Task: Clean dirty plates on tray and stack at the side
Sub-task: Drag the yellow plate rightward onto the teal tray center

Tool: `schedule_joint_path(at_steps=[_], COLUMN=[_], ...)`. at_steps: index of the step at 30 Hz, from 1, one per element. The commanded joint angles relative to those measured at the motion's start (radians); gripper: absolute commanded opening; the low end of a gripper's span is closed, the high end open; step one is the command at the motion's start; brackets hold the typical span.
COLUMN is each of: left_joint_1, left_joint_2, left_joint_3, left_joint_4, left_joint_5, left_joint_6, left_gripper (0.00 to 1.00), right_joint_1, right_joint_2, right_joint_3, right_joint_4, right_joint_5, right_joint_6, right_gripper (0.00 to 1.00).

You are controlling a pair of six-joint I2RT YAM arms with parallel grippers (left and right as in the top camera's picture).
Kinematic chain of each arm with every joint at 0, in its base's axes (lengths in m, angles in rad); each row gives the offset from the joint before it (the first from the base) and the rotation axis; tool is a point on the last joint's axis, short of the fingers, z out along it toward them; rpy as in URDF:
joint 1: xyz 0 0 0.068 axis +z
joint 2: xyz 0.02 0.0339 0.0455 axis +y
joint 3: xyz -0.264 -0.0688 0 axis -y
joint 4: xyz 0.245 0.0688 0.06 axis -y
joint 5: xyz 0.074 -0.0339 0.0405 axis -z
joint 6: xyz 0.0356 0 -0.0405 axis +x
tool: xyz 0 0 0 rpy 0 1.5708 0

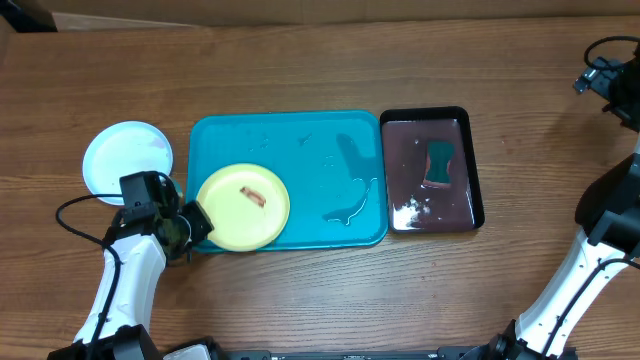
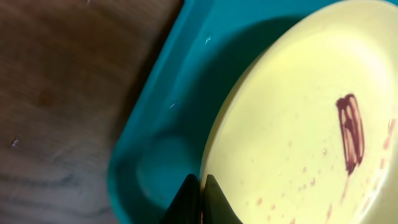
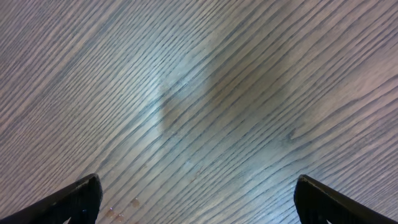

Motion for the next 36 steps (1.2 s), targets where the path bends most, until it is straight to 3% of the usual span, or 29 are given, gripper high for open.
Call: schedule_joint_path(at_steps=[1,7,12,20,24,31,36], left_joint_1=[-0.026,-0.13,-0.239,-0.311,-0.327,-0.35,-0.384], left_joint_2=[0.01,0.048,0.131,0.232,0.24,0.244,0.246], left_joint_3=[0.016,0.016,0.016,0.032,0.092,0.348,0.4], left_joint_4=[0.058,0.137,0.29,0.462,0.4,0.09,0.032], left_joint_5=[0.068,0.067,0.045,0.042,0.043,0.039,-0.016], left_joint_6=[-0.105,-0.162,-0.162,-0.214,-0.212,-0.154,-0.15], left_gripper=[0.04,0.04,0.04,0.04,0.04,0.06,0.04], right_joint_1=[0.003,0.003,0.003,0.003,0.003,0.003,0.003], right_joint_2=[-0.026,-0.026,-0.026,-0.026,-0.026,-0.026,-0.026], right_joint_3=[0.018,0.018,0.018,0.018,0.018,0.018,0.018], right_joint_4=[0.003,0.003,0.003,0.003,0.003,0.003,0.003], right_joint_5=[0.006,0.006,0.006,0.006,0.006,0.006,0.006], right_joint_6=[0.001,0.001,0.001,0.001,0.001,0.001,0.002], right_gripper=[1.0,1.0,1.0,1.0,1.0,1.0,1.0])
